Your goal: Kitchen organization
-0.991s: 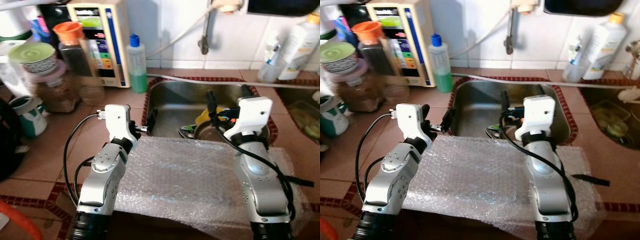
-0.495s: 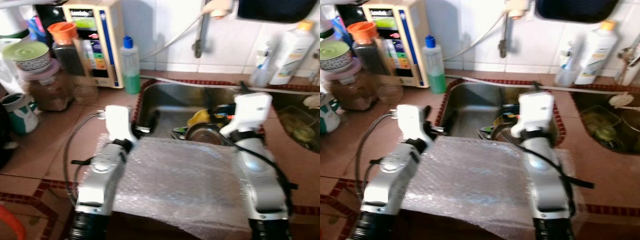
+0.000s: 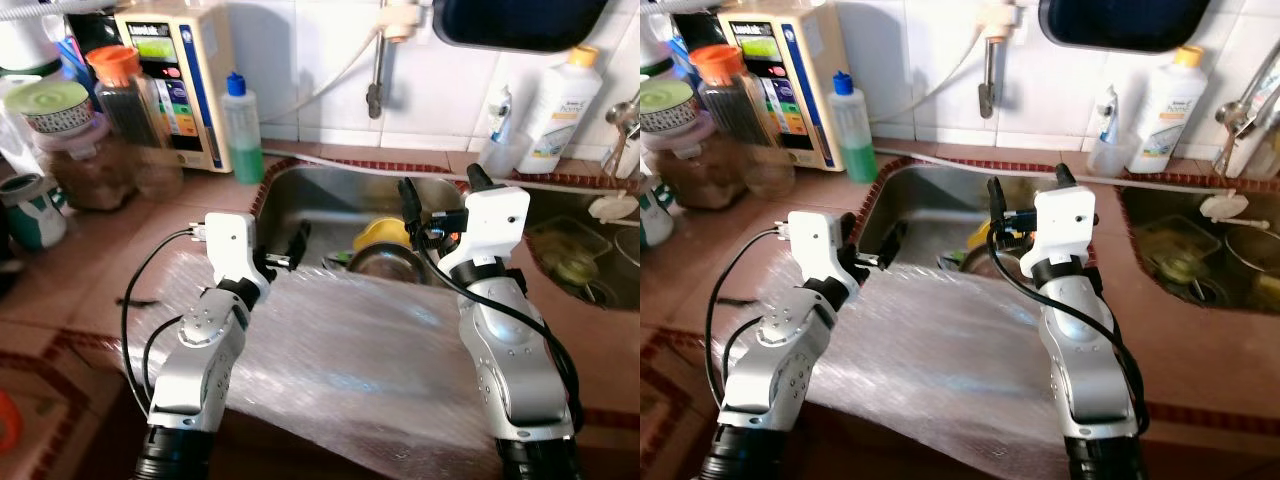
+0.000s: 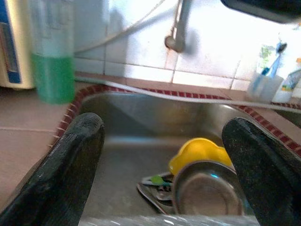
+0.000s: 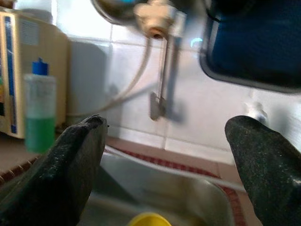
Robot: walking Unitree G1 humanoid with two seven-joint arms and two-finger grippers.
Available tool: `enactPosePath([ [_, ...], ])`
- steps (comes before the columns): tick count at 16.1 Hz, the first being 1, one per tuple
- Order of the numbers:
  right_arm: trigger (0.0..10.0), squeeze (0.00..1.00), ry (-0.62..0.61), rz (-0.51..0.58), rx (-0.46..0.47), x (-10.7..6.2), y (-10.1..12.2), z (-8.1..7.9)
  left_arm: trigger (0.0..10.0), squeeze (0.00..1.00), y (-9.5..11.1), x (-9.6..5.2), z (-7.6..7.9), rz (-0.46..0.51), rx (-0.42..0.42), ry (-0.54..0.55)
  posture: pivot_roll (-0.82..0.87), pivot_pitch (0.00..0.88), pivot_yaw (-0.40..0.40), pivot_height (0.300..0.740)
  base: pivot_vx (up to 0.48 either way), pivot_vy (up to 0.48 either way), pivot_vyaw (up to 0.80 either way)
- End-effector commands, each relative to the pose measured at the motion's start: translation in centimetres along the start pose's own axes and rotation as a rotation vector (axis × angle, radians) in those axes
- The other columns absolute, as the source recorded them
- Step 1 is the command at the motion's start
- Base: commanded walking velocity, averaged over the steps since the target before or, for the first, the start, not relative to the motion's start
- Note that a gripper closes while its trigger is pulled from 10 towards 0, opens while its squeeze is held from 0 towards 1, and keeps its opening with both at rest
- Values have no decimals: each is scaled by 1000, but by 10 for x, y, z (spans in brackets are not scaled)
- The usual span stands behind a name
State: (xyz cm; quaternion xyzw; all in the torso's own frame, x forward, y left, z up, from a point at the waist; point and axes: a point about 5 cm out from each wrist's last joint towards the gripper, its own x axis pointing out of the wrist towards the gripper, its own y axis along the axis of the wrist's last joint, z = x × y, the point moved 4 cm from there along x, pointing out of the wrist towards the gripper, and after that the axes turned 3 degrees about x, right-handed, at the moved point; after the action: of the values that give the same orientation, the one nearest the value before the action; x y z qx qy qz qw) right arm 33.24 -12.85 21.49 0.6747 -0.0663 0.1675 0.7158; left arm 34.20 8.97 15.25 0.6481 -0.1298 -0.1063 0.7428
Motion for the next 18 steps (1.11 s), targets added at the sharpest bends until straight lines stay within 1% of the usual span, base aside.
enactPosePath([
  [1, 10000, 0, -14, 3, -10, 0, 2, 6, 10000, 0, 1, 2, 8, -3, 0, -29, -34, 0, 37, 740, 0, -341, 0],
  [2, 10000, 0, -14, 4, -16, 0, 2, 6, 10000, 0, 0, 2, 9, -4, 2, -29, -40, 0, 40, 740, 0, -326, 0],
  [3, 10000, 0, -25, 14, -62, 0, 4, 8, 10000, 0, 0, 2, 8, -7, 5, -27, -40, 0, 40, 740, 0, -326, 0],
  [6, 10000, 0, -38, 10, -64, -1, 4, 12, 10000, 0, -1, 3, 8, -10, -4, -25, -48, 0, 45, 740, 0, -315, 0],
  [8, 10000, 0, -48, 1, -78, -1, 2, 15, 10000, 0, -3, 4, 8, -17, -4, -24, -48, 0, 45, 740, 0, 0, 0],
  [11, 10000, 0, -49, -1, -71, -2, 1, 13, 10000, 0, -3, 5, 5, -22, -25, -4, -48, 0, 48, 740, 0, 0, 0],
  [14, 10000, 0, -50, -5, -63, -2, 0, 11, 10000, 0, -4, 4, 4, -31, -19, -1, -44, 0, 48, 740, 0, 0, 0],
  [15, 10000, 0, -59, -9, -51, -1, -1, 11, 10000, 0, -3, 4, 5, -32, -4, -6, -41, 0, 53, 740, 0, 0, 0],
  [18, 10000, 0, -73, -14, -48, 0, -2, 12, 10000, 0, -3, 5, 5, -37, -10, -13, -39, 0, 61, 740, 0, 0, 0],
])
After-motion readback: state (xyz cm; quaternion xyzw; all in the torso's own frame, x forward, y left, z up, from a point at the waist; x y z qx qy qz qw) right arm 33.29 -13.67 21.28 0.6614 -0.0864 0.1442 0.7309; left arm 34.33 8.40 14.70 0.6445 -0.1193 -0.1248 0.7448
